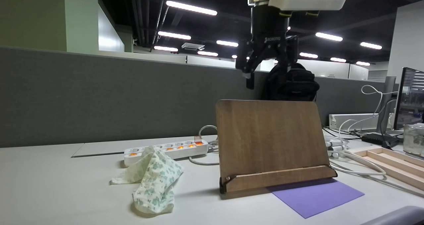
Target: Hang the piece of cloth on the wooden board
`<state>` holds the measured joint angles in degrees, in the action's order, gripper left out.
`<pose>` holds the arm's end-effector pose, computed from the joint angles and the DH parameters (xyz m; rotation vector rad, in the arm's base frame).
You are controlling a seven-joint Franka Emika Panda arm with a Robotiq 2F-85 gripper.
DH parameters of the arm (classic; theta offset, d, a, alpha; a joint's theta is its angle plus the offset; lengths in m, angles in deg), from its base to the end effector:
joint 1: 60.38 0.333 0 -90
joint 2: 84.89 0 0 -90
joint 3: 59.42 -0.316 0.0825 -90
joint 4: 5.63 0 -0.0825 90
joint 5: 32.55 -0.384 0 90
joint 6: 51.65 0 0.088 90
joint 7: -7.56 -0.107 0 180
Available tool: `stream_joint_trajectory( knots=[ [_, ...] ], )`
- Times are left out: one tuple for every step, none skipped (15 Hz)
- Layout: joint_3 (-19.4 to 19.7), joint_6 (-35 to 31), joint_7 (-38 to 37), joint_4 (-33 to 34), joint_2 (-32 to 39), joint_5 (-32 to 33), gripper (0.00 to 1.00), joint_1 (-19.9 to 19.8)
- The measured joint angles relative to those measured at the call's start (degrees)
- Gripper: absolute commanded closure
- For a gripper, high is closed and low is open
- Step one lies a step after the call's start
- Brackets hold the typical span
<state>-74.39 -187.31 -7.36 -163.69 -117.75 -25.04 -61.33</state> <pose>0.3572 0.0812 0.3940 2.9288 0.0618 0.3117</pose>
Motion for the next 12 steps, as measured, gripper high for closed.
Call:
stream_joint_trajectory(
  knots=[
    [-0.41, -1.36, 0.33, 0.22, 2.40, -0.11, 0.00, 1.51],
    [-0.89, -2.75, 0.42, 0.70, 5.24, -0.14, 0.00, 2.93],
    [-1.20, -4.03, 0.54, 1.31, 8.13, -0.14, 0.00, 4.19],
    [-1.38, -5.09, 0.74, 2.13, 11.01, -0.13, 0.00, 5.21],
    [-1.61, -5.89, 0.98, 3.19, 13.81, 0.03, 0.00, 5.93],
    [-1.76, -6.58, 1.31, 4.39, 16.40, 0.23, 0.00, 6.43],
    [-1.87, -7.24, 1.57, 5.79, 18.99, 0.60, 0.00, 6.81],
    [-1.99, -7.84, 1.64, 7.29, 21.46, 1.11, 0.00, 7.11],
    [-2.04, -8.39, 1.57, 8.85, 23.80, 1.89, 0.00, 7.35],
    [-2.05, -9.05, 1.53, 10.56, 26.22, 2.78, 0.00, 7.58],
    [-2.05, -9.63, 1.39, 12.26, 28.45, 3.68, 0.00, 7.84],
    [-2.03, -10.03, 0.92, 14.06, 30.67, 4.81, 0.00, 8.13]
  ],
)
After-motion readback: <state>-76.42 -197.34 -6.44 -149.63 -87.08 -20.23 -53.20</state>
